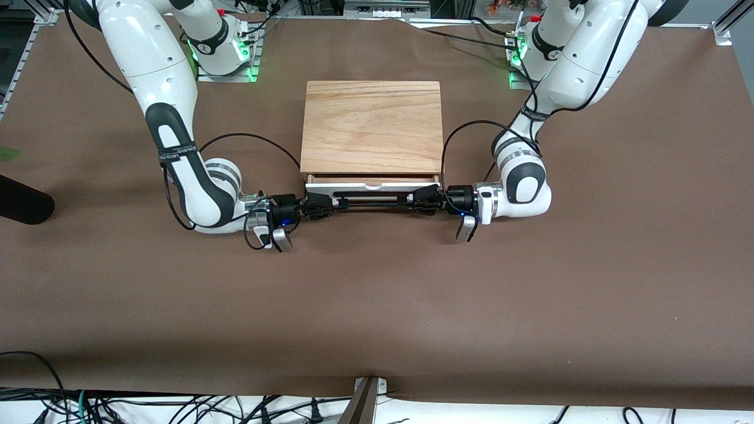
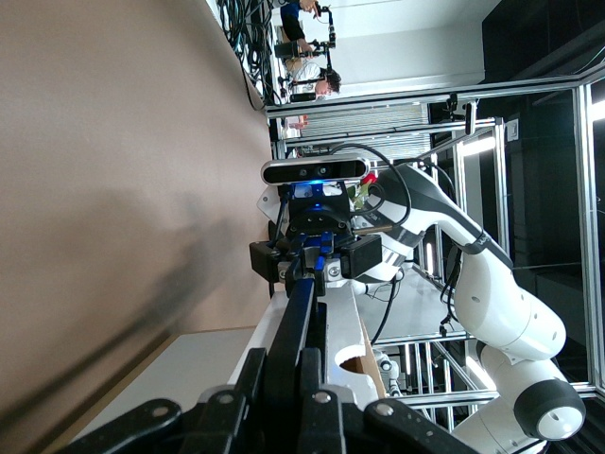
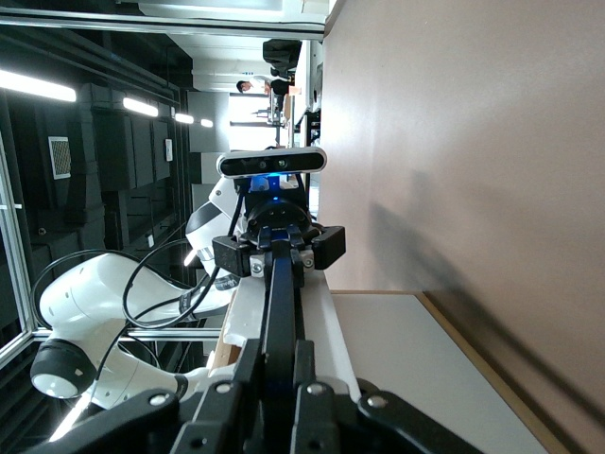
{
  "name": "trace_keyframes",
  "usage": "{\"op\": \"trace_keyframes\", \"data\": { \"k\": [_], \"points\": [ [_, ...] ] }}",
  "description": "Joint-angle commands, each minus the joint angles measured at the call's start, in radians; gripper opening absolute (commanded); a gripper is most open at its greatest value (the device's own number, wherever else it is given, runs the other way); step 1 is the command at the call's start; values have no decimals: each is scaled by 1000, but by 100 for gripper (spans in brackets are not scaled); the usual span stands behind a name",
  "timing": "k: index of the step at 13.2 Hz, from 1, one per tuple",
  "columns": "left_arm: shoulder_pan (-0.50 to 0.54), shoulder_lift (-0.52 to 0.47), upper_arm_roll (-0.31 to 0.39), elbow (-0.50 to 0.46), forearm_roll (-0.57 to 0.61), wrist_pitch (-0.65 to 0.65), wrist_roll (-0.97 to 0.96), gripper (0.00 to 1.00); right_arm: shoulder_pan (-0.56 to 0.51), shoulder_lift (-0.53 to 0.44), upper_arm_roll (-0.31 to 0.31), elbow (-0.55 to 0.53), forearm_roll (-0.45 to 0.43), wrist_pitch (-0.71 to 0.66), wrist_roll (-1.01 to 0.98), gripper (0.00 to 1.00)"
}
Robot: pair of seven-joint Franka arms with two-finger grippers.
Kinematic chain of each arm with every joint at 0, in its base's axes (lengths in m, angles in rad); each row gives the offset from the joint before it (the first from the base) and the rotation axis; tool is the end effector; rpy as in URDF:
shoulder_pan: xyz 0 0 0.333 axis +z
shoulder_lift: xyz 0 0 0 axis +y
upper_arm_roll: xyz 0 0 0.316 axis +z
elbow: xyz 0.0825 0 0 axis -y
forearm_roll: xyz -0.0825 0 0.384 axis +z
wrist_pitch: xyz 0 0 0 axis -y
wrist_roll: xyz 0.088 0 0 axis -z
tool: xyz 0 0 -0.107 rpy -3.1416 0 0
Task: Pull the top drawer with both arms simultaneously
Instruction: 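Pull the handle outward with both grippers, sliding the drawer open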
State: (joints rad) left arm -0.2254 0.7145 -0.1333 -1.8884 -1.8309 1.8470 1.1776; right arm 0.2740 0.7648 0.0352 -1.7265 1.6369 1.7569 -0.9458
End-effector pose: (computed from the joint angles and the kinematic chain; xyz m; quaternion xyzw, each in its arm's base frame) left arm 0.5519 -0.2842 0.1531 0.7152 -0.0242 0.0476 0.6969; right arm 0.5895 0.2790 0.1696 -0.7339 -0.0584 0.0372 0.6757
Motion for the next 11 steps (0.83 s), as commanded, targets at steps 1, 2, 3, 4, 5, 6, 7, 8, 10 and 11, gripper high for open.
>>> {"op": "trace_keyframes", "data": {
  "k": [1,2,3,4,5,6,7,8,10,11],
  "points": [
    [31,26,67,-5,61,-40,4,0,-78,13,0,117,57,-2,88,0],
    [31,28,73,-3,62,-41,2,0,-81,13,0,120,55,-2,88,0],
    [31,31,76,8,62,-46,2,0,-81,14,0,122,57,-2,88,0],
    [31,37,80,12,73,-49,-3,0,-81,15,0,122,57,-2,90,0],
    [31,40,86,24,94,-51,-15,0,-82,15,0,122,58,-2,90,0],
    [31,45,89,29,102,-52,-16,0,-82,15,0,128,57,-2,93,0],
    [31,46,89,31,104,-54,-16,0,-82,15,0,130,55,-2,111,0],
    [31,49,89,32,104,-54,-16,0,-82,15,-1,139,55,-2,125,0],
    [32,59,90,43,104,-67,-16,0,-82,15,-1,143,55,0,127,0],
    [32,65,98,46,104,-80,-16,0,-82,15,-1,143,55,0,128,0]
  ]
}}
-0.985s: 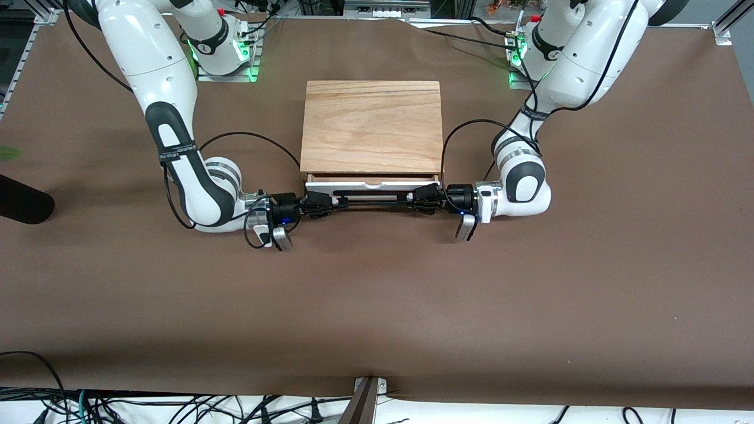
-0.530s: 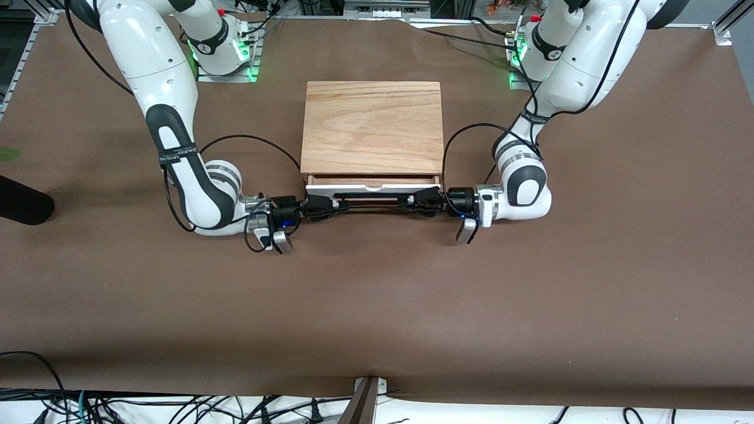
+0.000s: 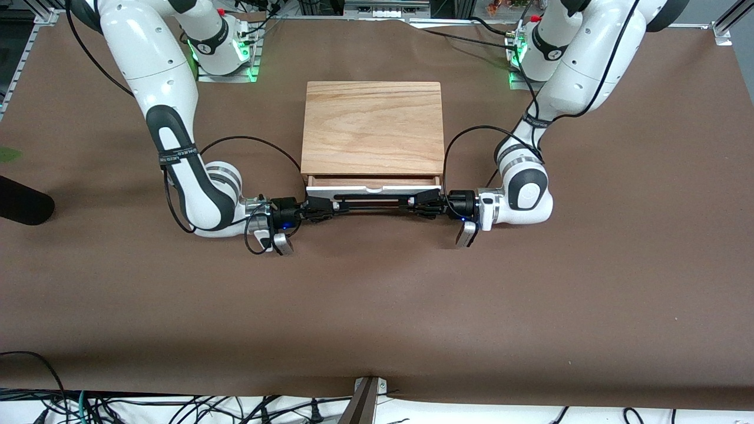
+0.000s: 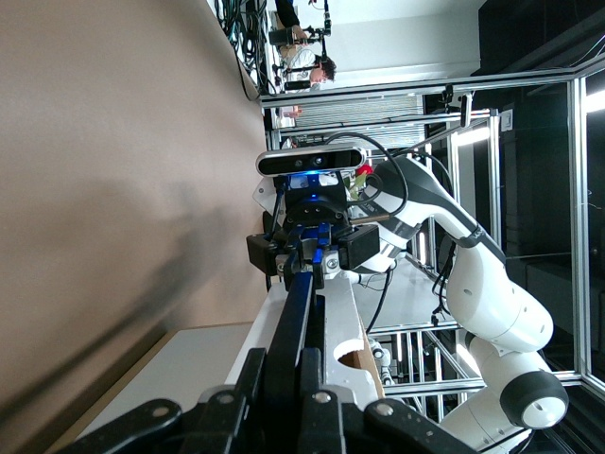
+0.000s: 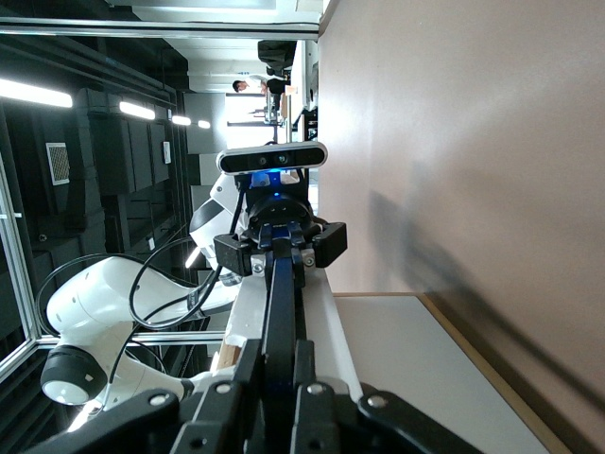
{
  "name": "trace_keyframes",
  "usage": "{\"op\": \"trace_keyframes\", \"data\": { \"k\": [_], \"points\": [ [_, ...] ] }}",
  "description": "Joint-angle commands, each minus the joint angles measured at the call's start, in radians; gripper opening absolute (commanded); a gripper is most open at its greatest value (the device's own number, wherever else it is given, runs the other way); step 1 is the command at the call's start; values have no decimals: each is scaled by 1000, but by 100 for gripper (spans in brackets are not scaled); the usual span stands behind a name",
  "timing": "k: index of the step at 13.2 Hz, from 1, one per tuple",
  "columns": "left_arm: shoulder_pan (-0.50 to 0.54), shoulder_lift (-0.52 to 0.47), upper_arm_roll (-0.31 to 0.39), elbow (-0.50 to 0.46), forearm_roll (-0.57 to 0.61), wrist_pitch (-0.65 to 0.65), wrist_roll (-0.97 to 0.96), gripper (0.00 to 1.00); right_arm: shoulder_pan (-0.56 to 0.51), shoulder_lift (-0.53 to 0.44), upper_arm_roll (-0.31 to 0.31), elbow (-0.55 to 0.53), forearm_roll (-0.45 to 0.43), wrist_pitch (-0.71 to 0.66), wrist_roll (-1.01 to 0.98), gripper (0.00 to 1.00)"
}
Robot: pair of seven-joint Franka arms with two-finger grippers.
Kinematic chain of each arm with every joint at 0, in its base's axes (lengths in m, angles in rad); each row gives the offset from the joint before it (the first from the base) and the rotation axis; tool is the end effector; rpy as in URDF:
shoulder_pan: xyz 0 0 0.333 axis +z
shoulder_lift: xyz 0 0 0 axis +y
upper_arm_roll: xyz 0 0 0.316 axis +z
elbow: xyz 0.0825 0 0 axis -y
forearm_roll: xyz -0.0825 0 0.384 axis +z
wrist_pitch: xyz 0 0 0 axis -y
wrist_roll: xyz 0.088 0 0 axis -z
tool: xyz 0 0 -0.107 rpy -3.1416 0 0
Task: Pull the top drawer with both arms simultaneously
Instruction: 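Pull the handle outward with both grippers, sliding the drawer open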
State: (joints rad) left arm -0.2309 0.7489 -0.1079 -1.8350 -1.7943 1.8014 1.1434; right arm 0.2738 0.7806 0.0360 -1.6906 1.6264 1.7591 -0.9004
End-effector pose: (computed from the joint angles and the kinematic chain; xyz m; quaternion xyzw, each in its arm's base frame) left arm 0.5645 -0.2812 0.1509 0.7094 -0.0348 0.0339 0.7031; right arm 0.5979 0.2815 0.1720 -0.7357 -0.0512 0.0468 0.6737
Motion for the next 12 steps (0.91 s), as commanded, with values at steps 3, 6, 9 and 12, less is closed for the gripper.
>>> {"op": "trace_keyframes", "data": {
  "k": [3,6,9,12],
  "points": [
    [36,33,76,-1,67,-37,15,0,-90,-1,-2,108,63,-4,81,0],
    [35,32,77,-1,67,-36,-8,0,-90,-1,-2,109,63,-6,81,0],
    [33,29,77,-1,67,-36,-24,0,-91,-1,-2,109,63,-6,81,0],
    [32,32,80,-1,67,-36,-42,0,-91,-1,-2,109,63,-6,83,0]
  ]
}}
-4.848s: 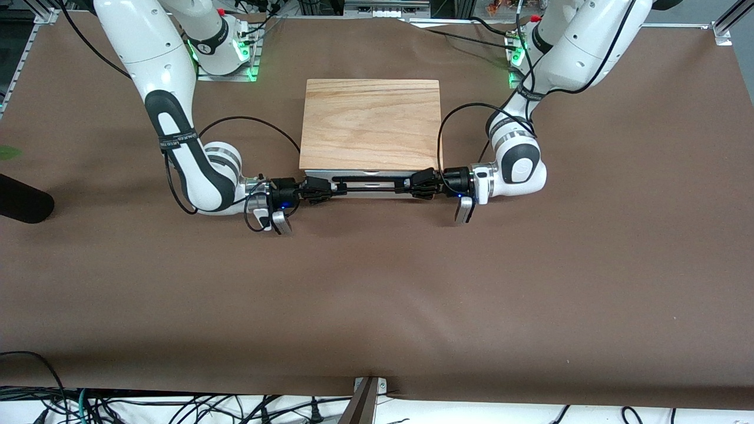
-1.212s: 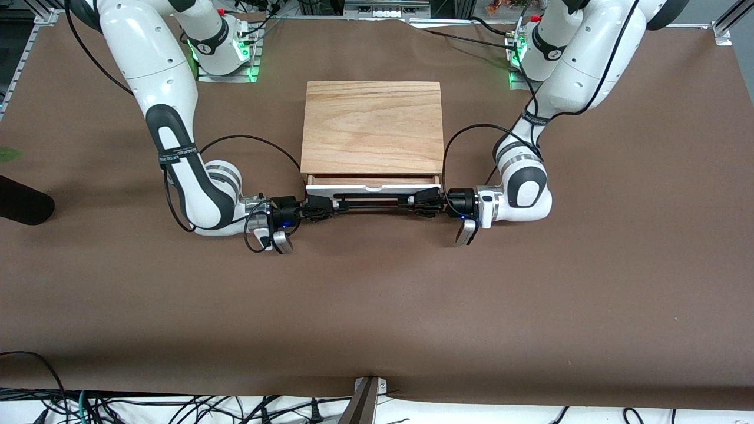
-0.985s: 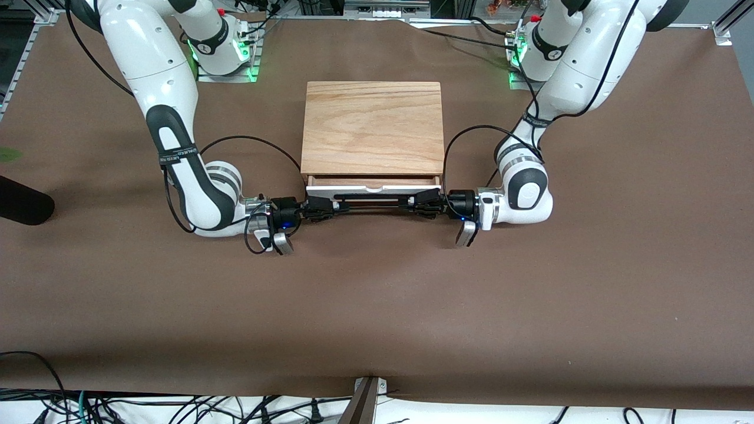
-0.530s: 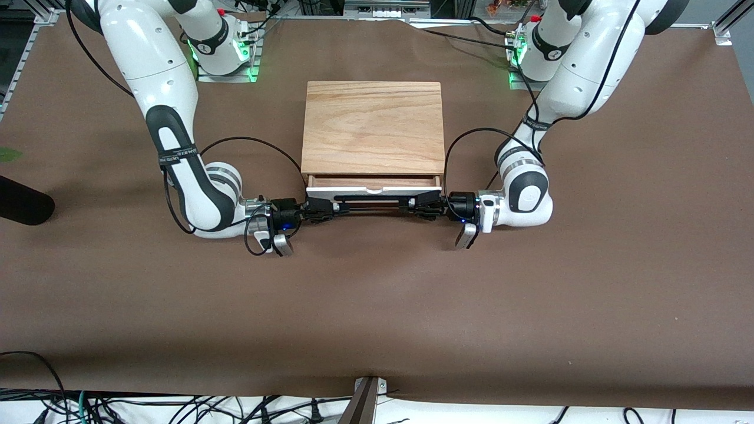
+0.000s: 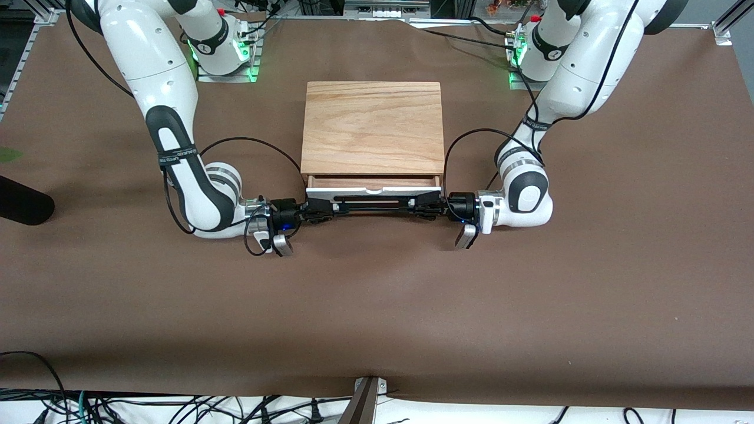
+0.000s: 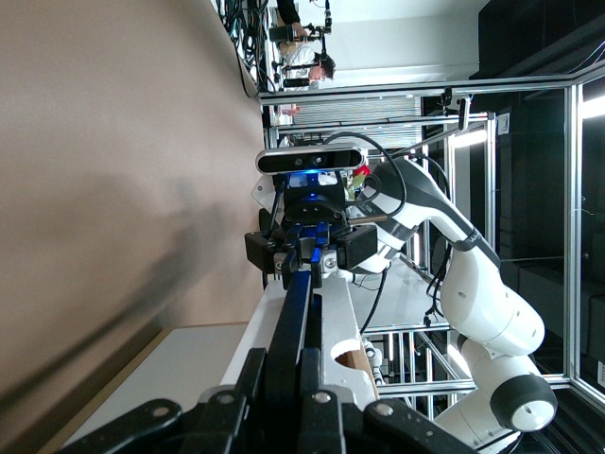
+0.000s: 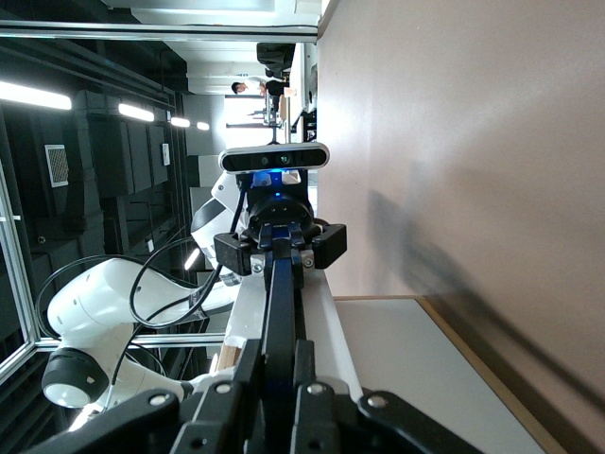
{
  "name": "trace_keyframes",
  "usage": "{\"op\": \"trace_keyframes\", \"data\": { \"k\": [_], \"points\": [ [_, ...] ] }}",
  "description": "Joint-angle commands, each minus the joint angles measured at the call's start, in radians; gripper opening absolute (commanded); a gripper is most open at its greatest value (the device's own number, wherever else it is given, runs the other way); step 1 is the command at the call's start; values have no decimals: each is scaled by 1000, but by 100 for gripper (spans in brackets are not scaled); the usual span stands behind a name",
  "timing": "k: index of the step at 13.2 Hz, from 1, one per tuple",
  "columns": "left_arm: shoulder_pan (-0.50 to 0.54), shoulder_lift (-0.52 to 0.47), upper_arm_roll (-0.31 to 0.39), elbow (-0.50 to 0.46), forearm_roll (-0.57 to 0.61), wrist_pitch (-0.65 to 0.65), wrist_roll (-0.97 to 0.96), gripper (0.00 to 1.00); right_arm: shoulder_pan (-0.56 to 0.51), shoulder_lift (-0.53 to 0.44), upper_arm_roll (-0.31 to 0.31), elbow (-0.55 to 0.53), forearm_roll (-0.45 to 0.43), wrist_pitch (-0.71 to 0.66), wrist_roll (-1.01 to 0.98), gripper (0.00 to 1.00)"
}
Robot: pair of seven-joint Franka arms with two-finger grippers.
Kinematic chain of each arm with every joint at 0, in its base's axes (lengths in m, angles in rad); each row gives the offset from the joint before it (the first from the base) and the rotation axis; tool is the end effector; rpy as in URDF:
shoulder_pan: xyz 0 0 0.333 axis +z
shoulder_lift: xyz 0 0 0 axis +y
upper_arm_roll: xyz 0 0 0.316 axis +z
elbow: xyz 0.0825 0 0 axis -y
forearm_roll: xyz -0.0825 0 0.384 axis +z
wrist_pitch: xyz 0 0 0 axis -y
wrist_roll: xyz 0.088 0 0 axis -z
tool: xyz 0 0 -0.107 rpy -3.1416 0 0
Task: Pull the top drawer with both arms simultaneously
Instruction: 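Pull the handle outward with both grippers, sliding the drawer open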
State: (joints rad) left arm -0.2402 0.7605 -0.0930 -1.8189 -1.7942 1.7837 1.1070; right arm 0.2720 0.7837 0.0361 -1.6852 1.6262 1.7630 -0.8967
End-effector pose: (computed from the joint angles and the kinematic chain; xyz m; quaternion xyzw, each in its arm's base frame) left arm 0.5681 -0.2810 0.1495 0.7072 -0.0263 0.0212 0.7062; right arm 0.5999 0.2804 0.1717 -0.7368 -0.0493 0.0457 0.6728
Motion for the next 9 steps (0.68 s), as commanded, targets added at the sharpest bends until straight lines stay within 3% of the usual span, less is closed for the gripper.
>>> {"op": "trace_keyframes", "data": {
  "k": [1,9],
  "points": [
    [39,20,71,-14,67,-17,-15,0,-89,-4,-2,104,63,-10,79,0],
    [39,20,73,-13,65,-15,-47,0,-89,-4,-2,108,63,-10,79,0]
  ]
}}
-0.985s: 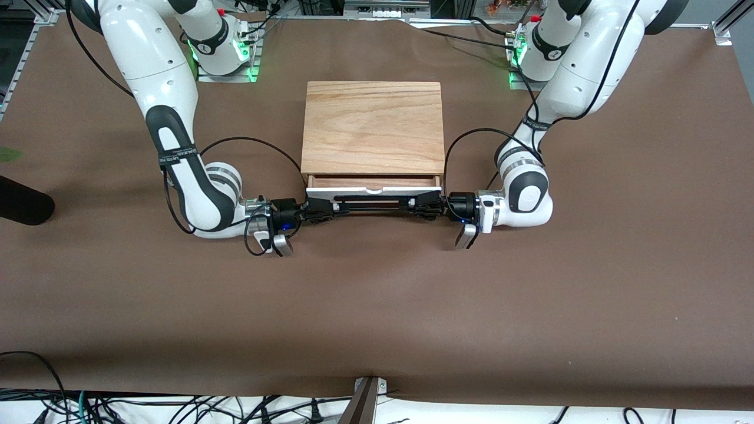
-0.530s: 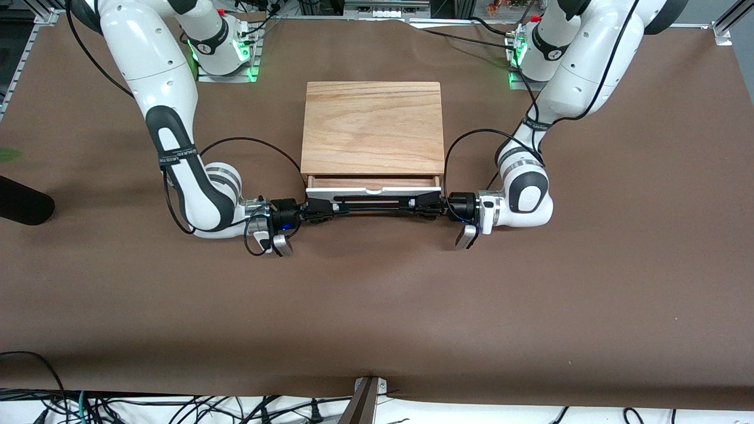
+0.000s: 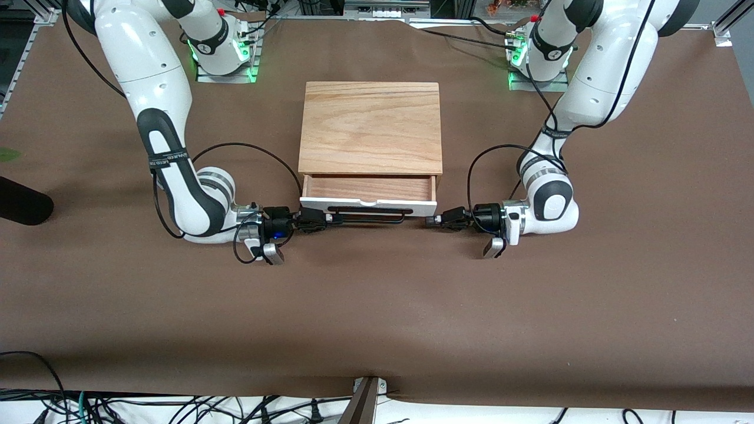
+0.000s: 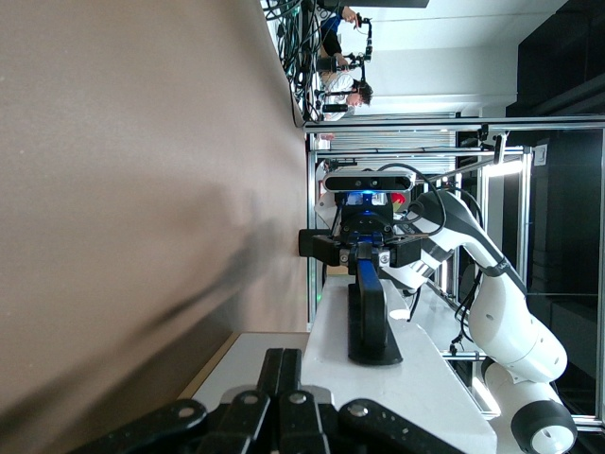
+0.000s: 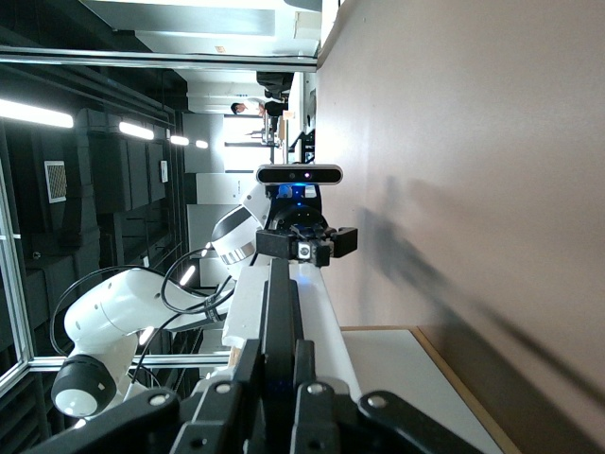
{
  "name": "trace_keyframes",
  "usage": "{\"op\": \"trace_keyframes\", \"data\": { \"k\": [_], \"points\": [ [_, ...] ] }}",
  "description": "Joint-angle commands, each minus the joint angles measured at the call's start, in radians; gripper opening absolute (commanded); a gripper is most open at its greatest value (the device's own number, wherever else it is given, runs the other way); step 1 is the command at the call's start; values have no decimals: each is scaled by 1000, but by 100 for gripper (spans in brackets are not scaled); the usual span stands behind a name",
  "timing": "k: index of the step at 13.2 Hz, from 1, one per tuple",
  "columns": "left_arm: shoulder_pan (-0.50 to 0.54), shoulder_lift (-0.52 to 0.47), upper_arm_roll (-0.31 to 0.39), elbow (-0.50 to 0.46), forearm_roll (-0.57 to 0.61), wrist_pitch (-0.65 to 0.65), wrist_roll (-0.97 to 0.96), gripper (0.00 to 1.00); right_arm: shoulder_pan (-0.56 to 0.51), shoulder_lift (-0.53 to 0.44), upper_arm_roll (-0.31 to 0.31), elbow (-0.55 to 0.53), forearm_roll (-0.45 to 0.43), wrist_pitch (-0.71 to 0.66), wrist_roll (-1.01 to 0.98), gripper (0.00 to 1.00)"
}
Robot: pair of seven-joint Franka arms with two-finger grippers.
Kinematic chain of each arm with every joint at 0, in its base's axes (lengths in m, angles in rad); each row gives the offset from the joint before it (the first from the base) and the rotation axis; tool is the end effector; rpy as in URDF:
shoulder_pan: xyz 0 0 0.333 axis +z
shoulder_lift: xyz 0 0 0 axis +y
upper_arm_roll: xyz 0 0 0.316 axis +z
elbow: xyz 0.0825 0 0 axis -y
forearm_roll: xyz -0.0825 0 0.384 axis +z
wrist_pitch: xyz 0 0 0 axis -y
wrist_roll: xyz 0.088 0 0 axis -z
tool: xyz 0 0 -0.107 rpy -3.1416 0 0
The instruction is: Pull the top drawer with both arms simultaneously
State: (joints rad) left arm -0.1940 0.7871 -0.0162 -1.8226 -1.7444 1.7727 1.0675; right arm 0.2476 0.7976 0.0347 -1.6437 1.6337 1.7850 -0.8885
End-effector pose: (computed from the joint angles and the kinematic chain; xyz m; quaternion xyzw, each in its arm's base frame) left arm 0.5846 -0.2120 0.1244 0.7334 0.0096 0.0220 0.6794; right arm 0.6200 0.2658 0.1769 -0.7402 -0.0386 0.0226 0.6709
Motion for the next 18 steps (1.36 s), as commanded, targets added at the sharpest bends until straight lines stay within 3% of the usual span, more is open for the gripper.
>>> {"op": "trace_keyframes", "data": {
  "k": [1,3,4,5,6,10,13,18],
  "points": [
    [-5,-9,-4,-15,17,-4,-7,0,-65,-18,-1,67,55,-32,71,0],
    [-4,-29,-2,-40,17,-4,-7,0,-65,-18,-1,67,55,-32,69,0],
    [1,-46,-1,-46,17,1,-17,15,-65,-18,-1,67,55,-32,71,0],
    [4,-66,-1,-59,17,5,-21,47,-65,-18,-1,67,57,-30,69,0],
    [8,-86,-1,-73,19,20,-21,97,-64,-18,-1,67,58,-26,69,0],
    [50,-164,-1,-70,166,47,-207,100,-64,-18,-1,68,57,-32,71,0],
    [59,-195,2,-87,218,80,-224,100,-64,-18,-1,74,58,-26,71,0],
    [67,-209,4,-109,227,88,-224,100,-64,-5,-1,94,60,-29,72,0]
  ]
}}
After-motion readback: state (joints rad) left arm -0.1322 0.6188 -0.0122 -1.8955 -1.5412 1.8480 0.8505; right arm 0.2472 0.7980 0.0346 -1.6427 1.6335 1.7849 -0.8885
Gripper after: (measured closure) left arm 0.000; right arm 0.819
